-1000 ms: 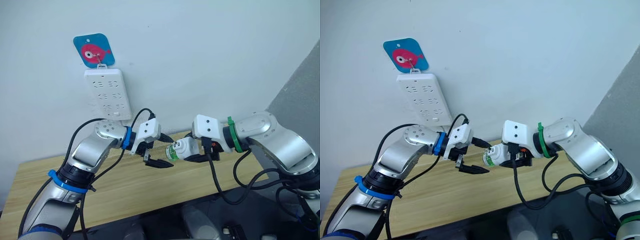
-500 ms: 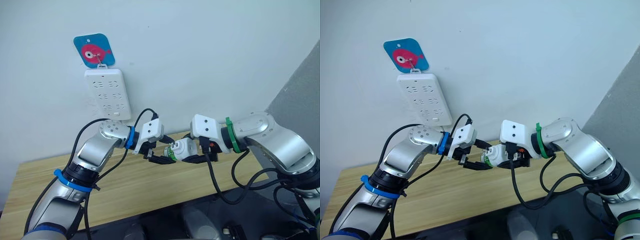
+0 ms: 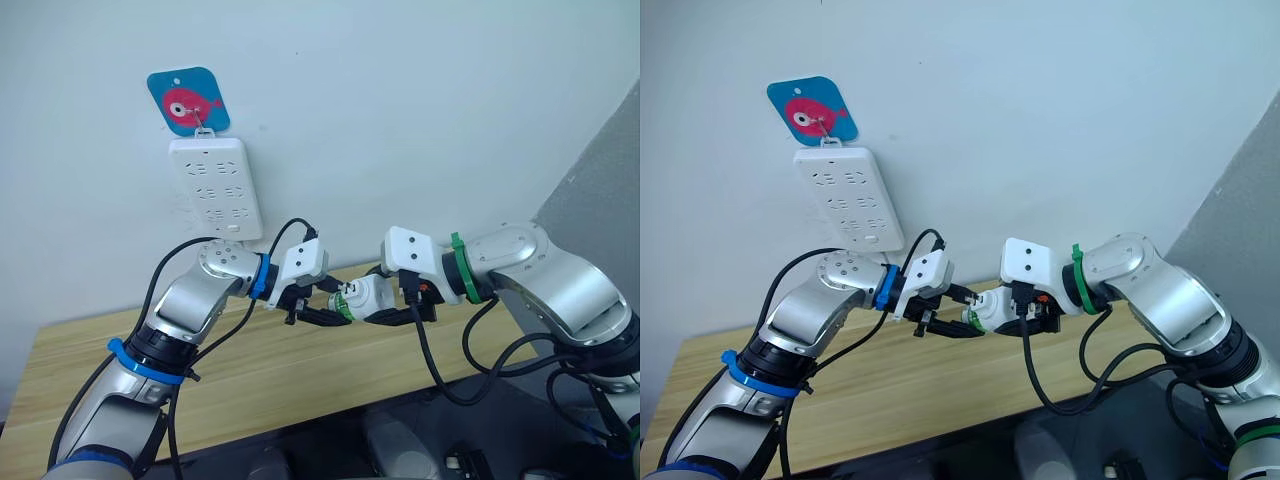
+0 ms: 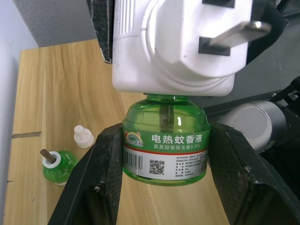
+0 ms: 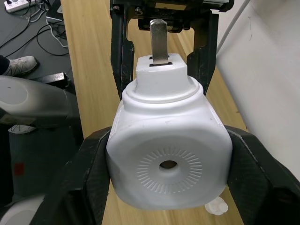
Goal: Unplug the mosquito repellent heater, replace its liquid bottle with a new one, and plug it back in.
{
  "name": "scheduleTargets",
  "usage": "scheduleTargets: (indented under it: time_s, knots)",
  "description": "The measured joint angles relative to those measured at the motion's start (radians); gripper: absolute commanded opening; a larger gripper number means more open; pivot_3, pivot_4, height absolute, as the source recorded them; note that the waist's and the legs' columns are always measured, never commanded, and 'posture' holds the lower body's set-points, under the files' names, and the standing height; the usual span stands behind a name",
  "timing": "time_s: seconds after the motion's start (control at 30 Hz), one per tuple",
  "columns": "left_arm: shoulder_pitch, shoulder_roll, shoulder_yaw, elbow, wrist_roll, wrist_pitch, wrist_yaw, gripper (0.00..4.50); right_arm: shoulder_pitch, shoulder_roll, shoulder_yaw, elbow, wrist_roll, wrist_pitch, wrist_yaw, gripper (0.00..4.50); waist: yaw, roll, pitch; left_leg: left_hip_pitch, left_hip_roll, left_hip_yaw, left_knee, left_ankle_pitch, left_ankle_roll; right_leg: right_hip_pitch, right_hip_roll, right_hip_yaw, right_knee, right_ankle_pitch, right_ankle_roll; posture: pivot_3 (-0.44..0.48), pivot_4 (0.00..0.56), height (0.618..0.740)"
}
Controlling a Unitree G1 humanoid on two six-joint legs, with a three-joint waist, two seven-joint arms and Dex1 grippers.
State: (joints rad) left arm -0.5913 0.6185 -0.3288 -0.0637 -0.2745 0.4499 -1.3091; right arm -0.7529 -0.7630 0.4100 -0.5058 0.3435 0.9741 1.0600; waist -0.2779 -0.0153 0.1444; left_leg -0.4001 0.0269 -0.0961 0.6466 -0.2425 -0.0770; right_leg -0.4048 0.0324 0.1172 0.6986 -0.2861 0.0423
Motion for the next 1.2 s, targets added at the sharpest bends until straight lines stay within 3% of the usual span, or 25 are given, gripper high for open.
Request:
scheduleTargets:
  time_s: [0.27,0.43,0.53,0.63,0.8,1.2]
  knots:
    - [0.043,-0.005,0.029,0.001,-0.04,0.023,0.008,2.24,0.021,-0.032,-0.086,0.0,0.041,-0.007,0.005,4.5,0.002,0.0,0.0,0.0,0.0,0.0,0.0,0.0,0.0,0.0,0.0,0.0,0.0,0.0,0.0,-0.279,0.083,0.74]
    - [0.072,-0.008,0.093,0.004,-0.142,0.128,0.008,2.24,0.078,-0.072,-0.272,-0.009,0.144,-0.004,0.013,4.5,0.003,0.0,0.0,0.0,0.0,0.0,0.0,0.0,0.0,0.0,0.0,0.0,0.0,0.0,0.0,-0.275,0.085,0.74]
    - [0.086,-0.002,0.151,0.006,-0.237,0.234,-0.005,2.24,0.146,-0.004,-0.438,-0.04,0.245,0.024,-0.046,4.5,0.001,-0.001,-0.001,0.0,0.0,0.0,0.0,0.0,0.0,0.0,0.001,-0.001,0.0,0.0,0.0,-0.285,0.085,0.74]
    - [0.091,-0.031,0.246,0.026,-0.373,0.364,0.014,2.24,0.195,0.132,-0.589,-0.044,0.388,0.118,-0.174,4.5,0.0,-0.001,-0.001,0.0,0.0,0.0,0.0,0.0,0.0,0.0,0.001,0.0,0.002,0.0,0.0,-0.29,0.083,0.74]
    - [0.079,-0.049,0.333,0.028,-0.529,0.549,0.066,2.24,0.197,0.268,-0.737,-0.036,0.65,0.28,-0.373,4.5,0.0,0.001,-0.003,0.0,0.0,-0.001,0.0,0.0,0.0,0.0,0.001,0.0,0.002,0.0,0.0,-0.298,0.079,0.74]
    - [0.027,-0.073,0.415,0.028,-0.729,0.751,0.18,2.24,0.208,0.394,-0.713,0.111,0.878,0.279,-0.612,4.5,-0.004,0.006,-0.012,0.0,0.0,0.0,0.0,0.0,0.0,0.0,0.001,0.0,0.001,0.0,0.0,-0.293,0.071,0.74]
